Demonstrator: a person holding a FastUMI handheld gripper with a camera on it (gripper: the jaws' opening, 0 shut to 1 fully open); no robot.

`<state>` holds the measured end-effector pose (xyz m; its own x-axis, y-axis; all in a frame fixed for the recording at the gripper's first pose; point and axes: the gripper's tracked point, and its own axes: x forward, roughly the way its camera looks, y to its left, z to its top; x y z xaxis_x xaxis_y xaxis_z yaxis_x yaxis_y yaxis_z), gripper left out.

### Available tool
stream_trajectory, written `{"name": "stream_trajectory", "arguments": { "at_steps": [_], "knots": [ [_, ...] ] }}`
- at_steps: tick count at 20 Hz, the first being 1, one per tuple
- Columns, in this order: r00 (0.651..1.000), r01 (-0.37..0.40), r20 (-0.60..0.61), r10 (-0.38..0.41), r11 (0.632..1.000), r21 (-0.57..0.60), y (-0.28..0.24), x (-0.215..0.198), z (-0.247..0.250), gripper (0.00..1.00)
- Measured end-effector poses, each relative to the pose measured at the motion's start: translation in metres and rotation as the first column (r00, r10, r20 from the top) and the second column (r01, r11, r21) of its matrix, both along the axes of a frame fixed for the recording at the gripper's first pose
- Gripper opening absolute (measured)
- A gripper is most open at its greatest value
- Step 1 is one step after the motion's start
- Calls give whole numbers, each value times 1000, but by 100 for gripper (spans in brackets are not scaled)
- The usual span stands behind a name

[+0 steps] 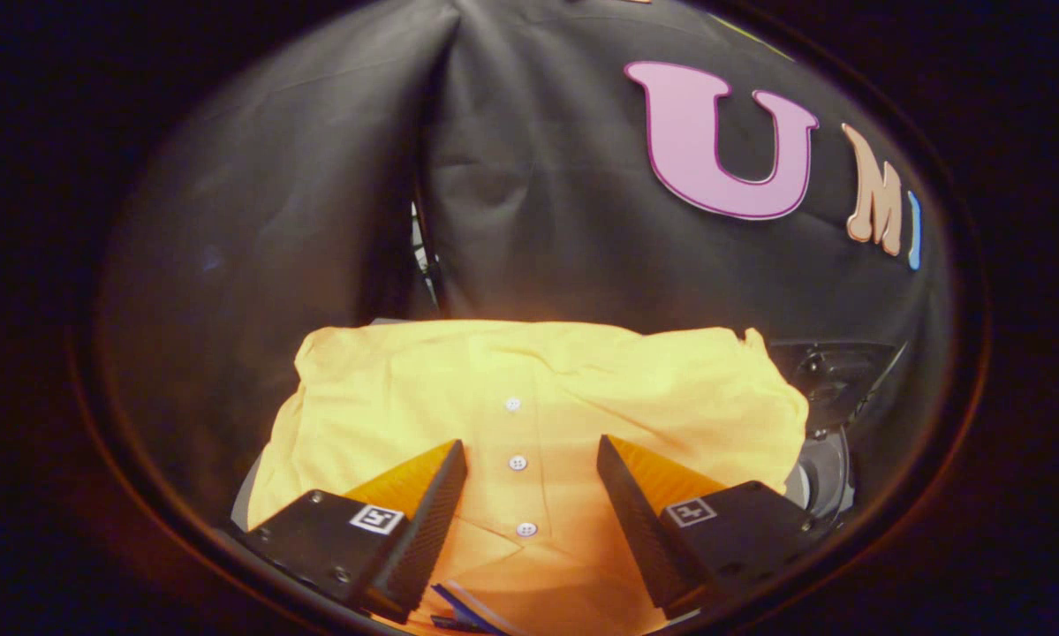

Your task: Put the clothes into the washing machine and then close the washing machine lid.

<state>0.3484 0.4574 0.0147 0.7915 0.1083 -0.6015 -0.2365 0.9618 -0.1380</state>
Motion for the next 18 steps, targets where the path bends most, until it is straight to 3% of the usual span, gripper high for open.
{"name": "stream_trajectory", "arguments": {
  "at_steps": [3, 5, 8, 11, 18],
  "knots": [
    [1000, -19, -1, 19, 1000, -6, -3, -1, 7, 41],
    [999, -35, -12, 36, 998, 53, 1, -4, 7, 12],
    [996, -76, -42, 83, 986, 145, 0, -14, 10, 3],
    [991, -137, 32, 133, 972, 190, -5, -15, 49, 2],
    [982, -110, 171, 80, 979, 173, -55, -30, 146, 2]
  ]
}}
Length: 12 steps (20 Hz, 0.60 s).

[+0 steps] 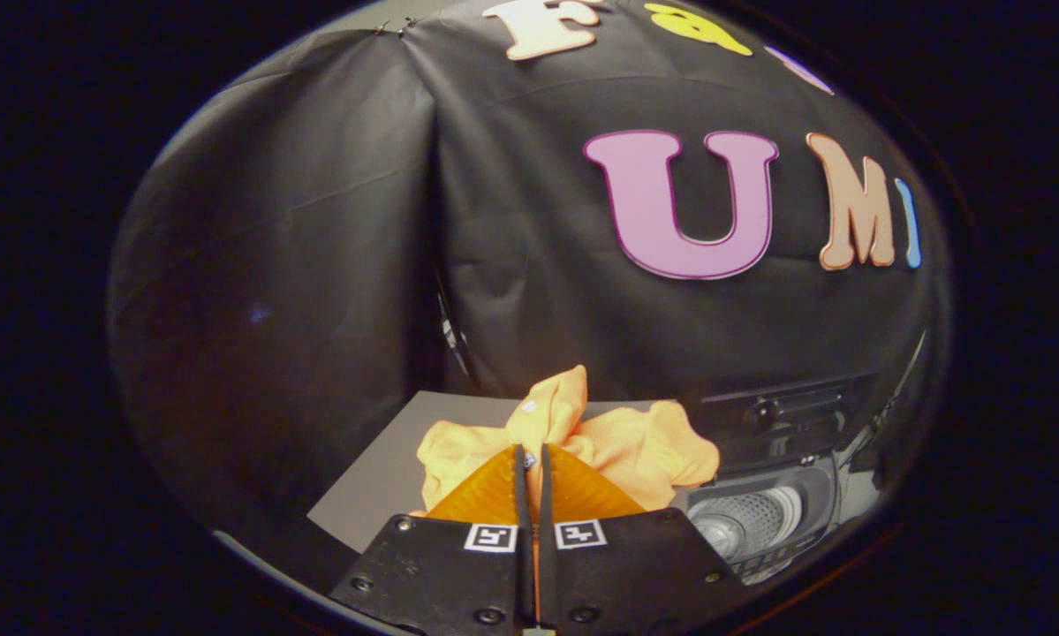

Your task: Put the clothes into the washing machine and then close the washing machine lid.

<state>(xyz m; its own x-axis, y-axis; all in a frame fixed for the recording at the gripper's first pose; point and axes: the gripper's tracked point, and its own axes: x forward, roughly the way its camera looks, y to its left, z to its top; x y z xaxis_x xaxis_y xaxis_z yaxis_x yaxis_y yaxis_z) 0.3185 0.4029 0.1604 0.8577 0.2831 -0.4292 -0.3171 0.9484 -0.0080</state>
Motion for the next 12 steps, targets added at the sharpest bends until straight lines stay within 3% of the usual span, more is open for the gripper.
{"name": "stream_trajectory", "arguments": {
  "at_steps": [8, 12],
  "knots": [
    [981, 166, 102, -164, 986, -7, -95, -5, 52, 2],
    [950, 300, 128, -285, 946, -122, -166, -5, 42, 2]
  ]
}}
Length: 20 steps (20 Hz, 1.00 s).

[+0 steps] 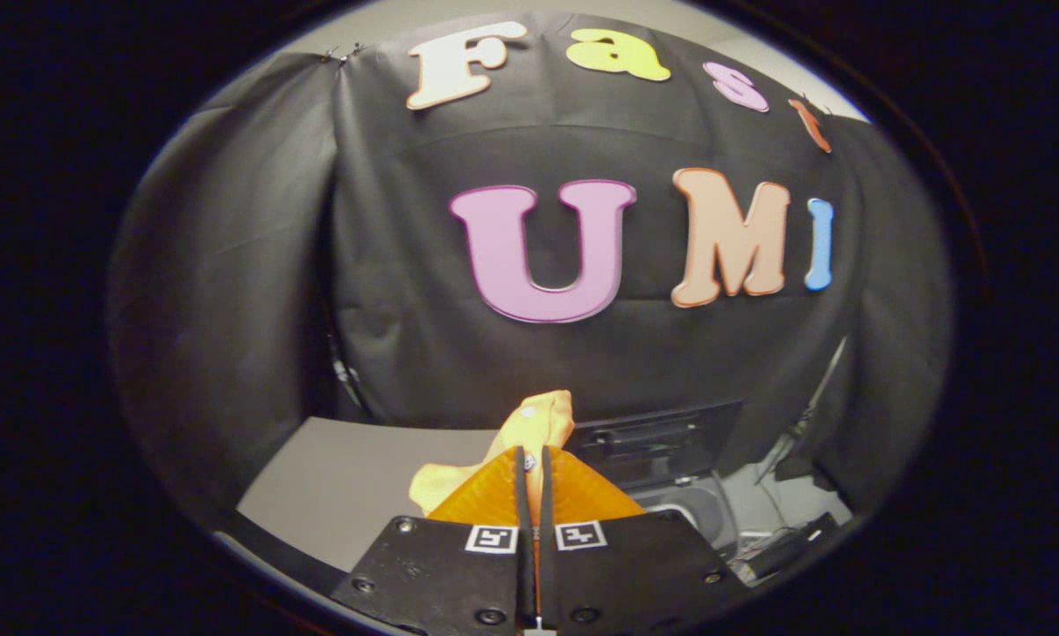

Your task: Put the clothes into the washing machine and then close the washing machine lid.

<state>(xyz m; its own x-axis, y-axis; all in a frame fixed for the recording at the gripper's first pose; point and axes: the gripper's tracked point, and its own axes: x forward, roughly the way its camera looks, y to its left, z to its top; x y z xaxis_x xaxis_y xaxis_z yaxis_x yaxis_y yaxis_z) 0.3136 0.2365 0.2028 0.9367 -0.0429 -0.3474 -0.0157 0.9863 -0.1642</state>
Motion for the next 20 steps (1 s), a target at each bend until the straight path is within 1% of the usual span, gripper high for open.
{"name": "stream_trajectory", "arguments": {
  "at_steps": [3, 4, 5, 9, 13, 14, 16, 18, 19, 20],
  "knots": [
    [998, 63, -9, -63, 997, -55, -42, 4, -17, 2],
    [997, 71, -21, -72, 996, -57, -53, 6, -28, 2],
    [997, 61, -37, -63, 996, -58, -59, 9, -39, 2],
    [989, 82, -110, -95, 990, -117, -100, 18, -99, 2],
    [981, 75, -173, -87, 994, -76, -120, 35, -168, 2],
    [976, 79, -200, -90, 995, -60, -123, 35, -187, 2],
    [964, 115, -236, -120, 993, -34, -138, 42, -221, 2],
    [957, 126, -261, -130, 992, -32, -150, 50, -252, 2],
    [954, 110, -276, -115, 993, -34, -153, 55, -265, 2],
    [952, 106, -284, -117, 993, -52, -160, 58, -277, 3]
  ]
}}
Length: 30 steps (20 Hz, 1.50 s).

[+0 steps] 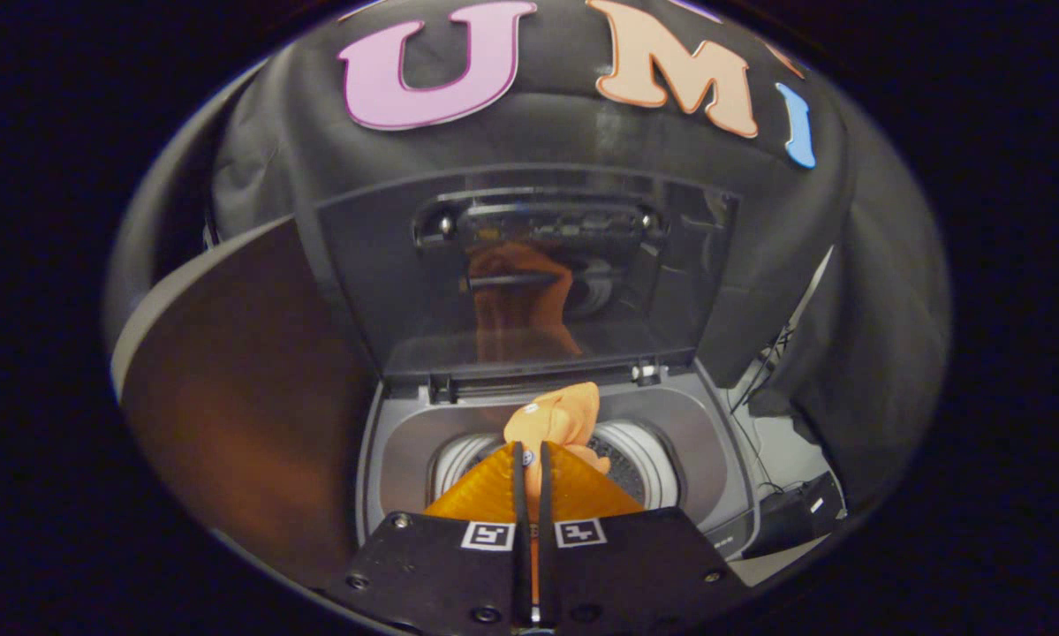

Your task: Put the clothes into the washing machine and then close the washing machine lid.

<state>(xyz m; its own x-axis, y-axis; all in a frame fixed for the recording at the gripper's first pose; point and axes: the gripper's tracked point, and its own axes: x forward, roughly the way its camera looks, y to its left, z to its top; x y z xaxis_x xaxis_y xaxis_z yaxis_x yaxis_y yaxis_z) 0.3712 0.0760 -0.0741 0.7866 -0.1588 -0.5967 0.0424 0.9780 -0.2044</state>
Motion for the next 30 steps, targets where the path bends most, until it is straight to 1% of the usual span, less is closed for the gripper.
{"name": "stream_trajectory", "arguments": {
  "at_steps": [1, 4, 5, 6, 7, 9, 10, 13, 15, 16, 18, 19, 22, 25, 26, 27, 28, 30],
  "knots": [
    [1000, 6, -11, -6, 1000, -9, -6, 2, -10, 5],
    [998, 59, -30, -57, 997, 56, -13, 2, -32, 8],
    [997, 75, -24, -74, 995, 60, -17, 3, -32, 10],
    [996, 84, -4, -84, 994, 73, -18, 8, -27, 15],
    [996, 90, 9, -91, 990, 111, -15, 11, -26, 18],
    [996, 80, 13, -84, 977, 196, -5, 12, -27, 38],
    [997, 72, 12, -76, 976, 203, -2, 11, -23, 48],
    [997, 71, 33, -76, 987, 147, -8, 6, -7, 79],
    [996, 61, 53, -70, 986, 153, -6, 5, 0, 99],
    [995, 54, 70, -66, 985, 165, -2, 3, 6, 98],
    [989, 49, 128, -68, 987, 150, -4, 5, 26, 98],
    [981, 51, 178, -73, 991, 126, -8, 7, 42, 98],
    [949, 32, 312, -44, 998, 45, -12, 16, 92, 98],
    [917, 20, 398, -11, 1000, -19, -12, 24, 145, 98],
    [904, 10, 428, 7, 999, -38, -8, 29, 159, 97],
    [897, -15, 440, 37, 998, -54, -1, 33, 173, 97],
    [890, -60, 447, 86, 996, -71, 10, 40, 184, 97],
    [891, -111, 427, 155, 986, -126, 25, 51, 196, 97]
  ]
}}
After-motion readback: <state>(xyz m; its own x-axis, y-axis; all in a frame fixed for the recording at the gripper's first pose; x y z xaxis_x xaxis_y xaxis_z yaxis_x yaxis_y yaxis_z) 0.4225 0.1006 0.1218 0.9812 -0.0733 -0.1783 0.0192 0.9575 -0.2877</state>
